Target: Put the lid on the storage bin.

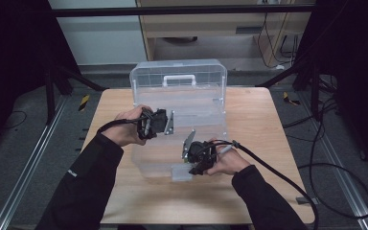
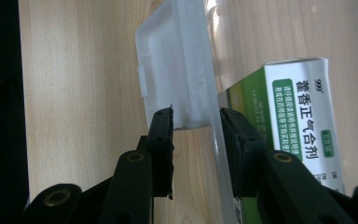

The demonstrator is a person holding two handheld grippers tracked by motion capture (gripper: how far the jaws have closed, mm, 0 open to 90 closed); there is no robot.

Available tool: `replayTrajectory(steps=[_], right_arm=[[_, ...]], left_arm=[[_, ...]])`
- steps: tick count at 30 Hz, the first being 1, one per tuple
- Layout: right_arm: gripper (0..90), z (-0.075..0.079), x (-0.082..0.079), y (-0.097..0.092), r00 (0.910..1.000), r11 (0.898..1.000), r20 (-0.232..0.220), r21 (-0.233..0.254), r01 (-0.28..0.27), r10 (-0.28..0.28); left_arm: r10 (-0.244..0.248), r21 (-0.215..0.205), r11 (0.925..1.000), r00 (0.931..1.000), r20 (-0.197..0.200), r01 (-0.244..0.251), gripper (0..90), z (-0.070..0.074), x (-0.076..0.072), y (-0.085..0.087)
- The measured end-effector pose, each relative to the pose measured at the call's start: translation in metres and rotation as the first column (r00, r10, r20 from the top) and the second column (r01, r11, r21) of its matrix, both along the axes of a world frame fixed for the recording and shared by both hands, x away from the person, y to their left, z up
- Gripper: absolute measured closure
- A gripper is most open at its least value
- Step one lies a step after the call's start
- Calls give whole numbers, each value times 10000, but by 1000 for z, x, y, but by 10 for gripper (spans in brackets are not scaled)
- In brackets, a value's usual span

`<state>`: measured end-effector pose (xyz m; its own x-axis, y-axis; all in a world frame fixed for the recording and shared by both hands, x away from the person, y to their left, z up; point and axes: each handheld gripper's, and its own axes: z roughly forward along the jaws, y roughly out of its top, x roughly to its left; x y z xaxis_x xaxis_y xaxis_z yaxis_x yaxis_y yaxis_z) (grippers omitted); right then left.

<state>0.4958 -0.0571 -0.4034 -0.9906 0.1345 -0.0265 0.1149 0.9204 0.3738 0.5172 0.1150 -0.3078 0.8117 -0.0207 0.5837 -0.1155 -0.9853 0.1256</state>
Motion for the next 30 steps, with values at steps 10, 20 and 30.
replayTrajectory(steps=[10, 20, 30], right_arm=[[656, 0, -3, 0, 9998, 10000, 174, 32, 57, -58], [648, 0, -6, -1, 9992, 9998, 368, 85, 179, -182], [606, 0, -11, -4, 9967, 9985, 743, 464, 289, -323]], left_arm=[[31, 59, 10000, 10000, 4, -31, 816, -3, -7, 0], [99, -255, 9996, 9990, -435, -111, 815, -7, -15, 4], [-40, -401, 9992, 9980, -638, 14, 811, -13, -23, 4]])
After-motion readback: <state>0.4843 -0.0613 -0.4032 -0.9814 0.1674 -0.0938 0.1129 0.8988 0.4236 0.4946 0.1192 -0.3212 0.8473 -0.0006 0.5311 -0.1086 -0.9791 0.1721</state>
